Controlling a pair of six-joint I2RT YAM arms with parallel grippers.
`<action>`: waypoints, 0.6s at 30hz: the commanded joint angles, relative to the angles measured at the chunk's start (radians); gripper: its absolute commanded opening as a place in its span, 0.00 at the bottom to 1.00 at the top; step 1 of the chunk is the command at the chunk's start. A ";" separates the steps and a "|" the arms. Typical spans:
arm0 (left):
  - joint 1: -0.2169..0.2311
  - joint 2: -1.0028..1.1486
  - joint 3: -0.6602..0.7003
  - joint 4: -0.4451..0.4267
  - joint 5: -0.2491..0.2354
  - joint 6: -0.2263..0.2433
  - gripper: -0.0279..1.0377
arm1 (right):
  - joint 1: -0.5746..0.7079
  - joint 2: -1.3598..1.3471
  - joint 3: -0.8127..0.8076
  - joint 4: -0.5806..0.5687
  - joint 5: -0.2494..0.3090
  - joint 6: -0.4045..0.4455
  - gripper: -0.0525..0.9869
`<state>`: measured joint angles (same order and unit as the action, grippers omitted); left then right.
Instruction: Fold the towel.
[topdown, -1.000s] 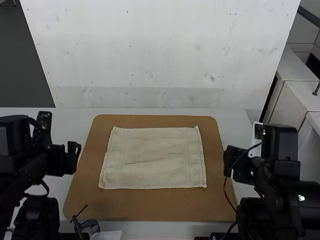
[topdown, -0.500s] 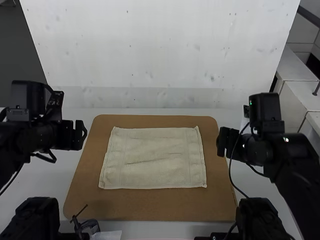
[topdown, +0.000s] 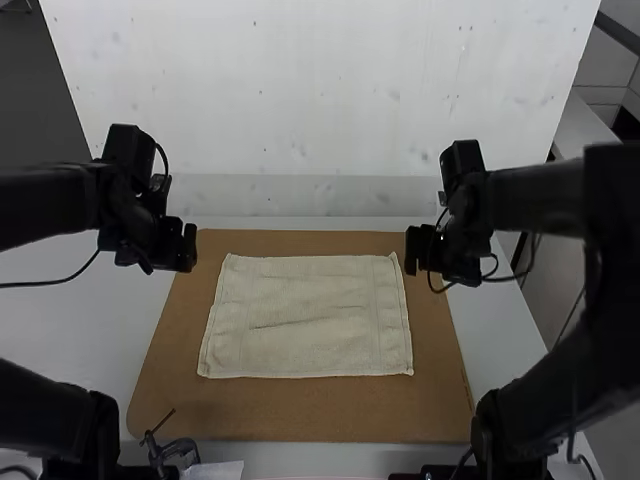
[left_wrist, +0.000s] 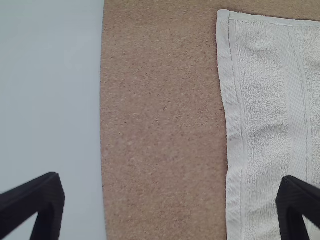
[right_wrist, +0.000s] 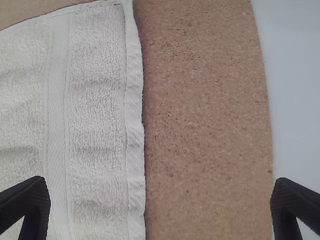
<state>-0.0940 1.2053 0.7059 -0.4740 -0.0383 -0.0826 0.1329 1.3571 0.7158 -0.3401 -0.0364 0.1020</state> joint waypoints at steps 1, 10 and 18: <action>-0.033 0.085 0.101 0.017 -0.038 -0.022 0.91 | 0.017 0.131 0.096 0.027 0.009 -0.002 0.97; -0.066 0.162 0.161 0.054 -0.048 -0.023 0.91 | 0.033 0.514 0.361 0.049 0.020 -0.007 0.94; -0.056 0.181 0.161 0.072 -0.046 -0.019 0.91 | 0.076 0.718 0.547 0.024 0.044 0.013 0.91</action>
<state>-0.1528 1.3701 0.8371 -0.4129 -0.0784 -0.0952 0.1867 2.0602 1.2064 -0.3035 -0.0101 0.1017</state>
